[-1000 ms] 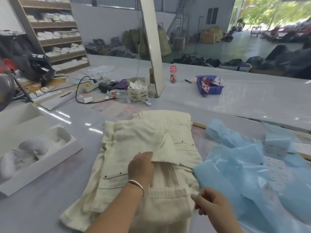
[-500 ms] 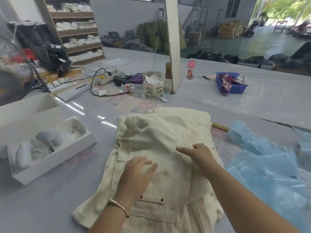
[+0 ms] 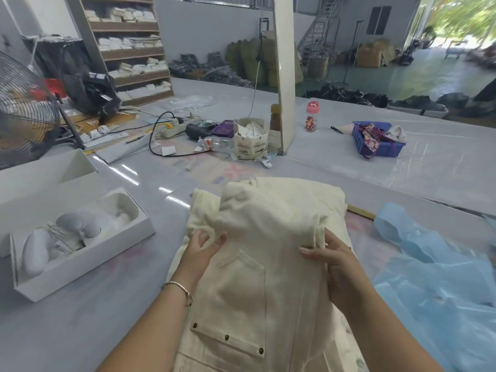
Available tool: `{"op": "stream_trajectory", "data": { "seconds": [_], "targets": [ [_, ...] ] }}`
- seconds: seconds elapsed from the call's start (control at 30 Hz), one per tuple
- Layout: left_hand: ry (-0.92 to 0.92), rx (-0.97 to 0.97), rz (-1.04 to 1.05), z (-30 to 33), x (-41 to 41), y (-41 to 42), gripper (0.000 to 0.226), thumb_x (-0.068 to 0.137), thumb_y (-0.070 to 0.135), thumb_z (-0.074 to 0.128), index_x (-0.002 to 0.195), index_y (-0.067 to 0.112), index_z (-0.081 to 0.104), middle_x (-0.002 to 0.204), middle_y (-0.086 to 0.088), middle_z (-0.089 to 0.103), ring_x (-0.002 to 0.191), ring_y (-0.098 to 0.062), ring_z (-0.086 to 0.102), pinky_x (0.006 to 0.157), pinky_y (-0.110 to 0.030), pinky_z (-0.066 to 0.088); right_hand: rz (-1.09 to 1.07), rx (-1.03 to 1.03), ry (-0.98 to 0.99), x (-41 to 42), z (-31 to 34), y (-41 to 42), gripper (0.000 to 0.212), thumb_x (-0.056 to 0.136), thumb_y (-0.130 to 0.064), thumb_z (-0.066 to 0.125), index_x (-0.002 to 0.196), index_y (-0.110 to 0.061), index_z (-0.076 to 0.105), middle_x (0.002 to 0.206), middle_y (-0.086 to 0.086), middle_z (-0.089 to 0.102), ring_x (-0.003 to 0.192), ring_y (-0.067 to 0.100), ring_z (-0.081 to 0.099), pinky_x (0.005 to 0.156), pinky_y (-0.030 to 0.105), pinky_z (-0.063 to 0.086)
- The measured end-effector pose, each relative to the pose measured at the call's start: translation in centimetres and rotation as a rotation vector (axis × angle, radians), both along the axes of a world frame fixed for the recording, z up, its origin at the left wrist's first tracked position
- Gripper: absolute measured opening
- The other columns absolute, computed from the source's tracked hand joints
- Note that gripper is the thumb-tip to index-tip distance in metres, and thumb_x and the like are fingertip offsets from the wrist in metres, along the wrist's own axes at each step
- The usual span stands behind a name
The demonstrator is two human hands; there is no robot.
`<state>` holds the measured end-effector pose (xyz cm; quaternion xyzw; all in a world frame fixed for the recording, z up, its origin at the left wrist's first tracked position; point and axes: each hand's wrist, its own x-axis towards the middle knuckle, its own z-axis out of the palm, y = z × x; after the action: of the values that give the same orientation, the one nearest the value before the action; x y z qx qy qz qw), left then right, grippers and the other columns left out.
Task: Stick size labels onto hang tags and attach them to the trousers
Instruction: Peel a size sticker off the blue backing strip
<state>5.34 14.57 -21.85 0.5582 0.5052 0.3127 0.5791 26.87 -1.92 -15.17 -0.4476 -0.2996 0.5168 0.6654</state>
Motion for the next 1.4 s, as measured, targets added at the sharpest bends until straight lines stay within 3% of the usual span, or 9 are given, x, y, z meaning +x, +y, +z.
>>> {"op": "stream_trajectory", "data": {
  "seconds": [0.17, 0.3, 0.4, 0.53, 0.67, 0.9, 1.1, 1.27, 1.4],
  "targets": [
    [-0.206, -0.287, -0.205, 1.2, 1.6, 0.4, 0.079, 0.071, 0.07, 0.069, 0.126, 0.012, 0.064, 0.118, -0.008, 0.067, 0.104, -0.021, 0.064, 0.087, -0.032, 0.051, 0.081, -0.041, 0.258, 1.4, -0.6, -2.3, 0.058, 0.052, -0.007, 0.076, 0.108, 0.001, 0.068, 0.099, 0.023, 0.069, 0.088, 0.037, 0.068, 0.074, 0.043, 0.058],
    [-0.49, -0.455, -0.218, 2.7, 2.7, -0.5, 0.042, 0.077, 0.027, 0.077, 0.114, 0.008, 0.072, 0.113, -0.015, 0.071, 0.098, -0.029, 0.07, 0.083, -0.038, 0.058, 0.107, -0.134, 0.406, 1.7, 0.2, -3.6, 0.064, 0.063, -0.044, 0.082, 0.115, -0.01, 0.07, 0.113, 0.017, 0.069, 0.102, 0.033, 0.068, 0.075, 0.041, 0.057],
    [-0.508, -0.383, -0.264, 5.4, 2.7, -1.6, 0.028, 0.067, 0.014, 0.074, 0.094, 0.01, 0.079, 0.099, -0.016, 0.073, 0.085, -0.027, 0.072, 0.071, -0.035, 0.059, 0.032, -0.188, 0.247, 2.6, 1.2, -4.4, 0.053, 0.063, -0.018, 0.077, 0.114, -0.006, 0.069, 0.111, 0.019, 0.069, 0.095, 0.034, 0.07, 0.073, 0.04, 0.058],
    [-0.511, -0.284, -0.332, 10.7, 2.2, -3.6, 0.028, 0.065, 0.009, 0.07, 0.092, 0.007, 0.078, 0.097, -0.015, 0.073, 0.086, -0.027, 0.072, 0.071, -0.035, 0.059, -0.067, -0.065, 0.081, 3.2, 4.2, -6.5, 0.05, 0.061, 0.002, 0.063, 0.11, 0.0, 0.069, 0.104, 0.023, 0.07, 0.088, 0.037, 0.07, 0.069, 0.042, 0.058],
    [-0.583, -0.123, -0.472, 17.3, 1.7, -7.6, 0.05, 0.04, 0.017, 0.091, 0.088, 0.012, 0.08, 0.094, -0.009, 0.076, 0.087, -0.022, 0.073, 0.069, -0.03, 0.059, -0.126, 0.088, 0.01, 3.2, 8.4, -10.2, 0.043, 0.058, 0.002, 0.061, 0.099, 0.0, 0.074, 0.094, 0.021, 0.072, 0.083, 0.036, 0.071, 0.065, 0.04, 0.057],
    [-0.584, 0.248, -0.496, 27.1, 3.0, -18.6, 0.025, 0.068, 0.004, 0.069, 0.09, 0.012, 0.079, 0.099, -0.007, 0.076, 0.092, -0.024, 0.073, 0.07, -0.031, 0.059, -0.287, 0.301, -0.142, 3.9, 15.4, -21.2, 0.038, 0.055, -0.001, 0.066, 0.091, -0.008, 0.077, 0.091, 0.015, 0.074, 0.086, 0.031, 0.072, 0.066, 0.037, 0.057],
    [-0.638, 0.243, -0.439, 30.2, 7.3, -32.0, 0.042, 0.061, 0.007, 0.079, 0.102, 0.002, 0.07, 0.097, -0.015, 0.075, 0.087, -0.03, 0.073, 0.069, -0.036, 0.059, -0.446, 0.277, -0.249, 5.7, 15.0, -33.7, 0.044, 0.064, -0.018, 0.074, 0.108, -0.016, 0.07, 0.106, 0.013, 0.072, 0.094, 0.025, 0.069, 0.074, 0.032, 0.057],
    [-0.655, 0.155, -0.449, 29.9, 12.6, -45.0, 0.023, 0.078, 0.001, 0.071, 0.101, 0.005, 0.07, 0.093, -0.012, 0.076, 0.083, -0.027, 0.074, 0.068, -0.034, 0.058, -0.411, 0.036, -0.229, 5.4, 9.6, -46.3, 0.059, 0.061, -0.031, 0.084, 0.115, -0.014, 0.068, 0.106, 0.01, 0.073, 0.095, 0.026, 0.071, 0.069, 0.031, 0.057],
    [-0.694, 0.101, -0.488, 28.6, 16.6, -55.6, 0.016, 0.082, 0.001, 0.068, 0.095, 0.01, 0.071, 0.087, -0.008, 0.076, 0.076, -0.022, 0.074, 0.061, -0.029, 0.057, -0.703, -0.01, -0.223, 7.8, 8.2, -56.4, 0.024, 0.077, -0.016, 0.074, 0.099, -0.008, 0.069, 0.093, 0.014, 0.073, 0.083, 0.031, 0.068, 0.071, 0.04, 0.052]
  ]
}}
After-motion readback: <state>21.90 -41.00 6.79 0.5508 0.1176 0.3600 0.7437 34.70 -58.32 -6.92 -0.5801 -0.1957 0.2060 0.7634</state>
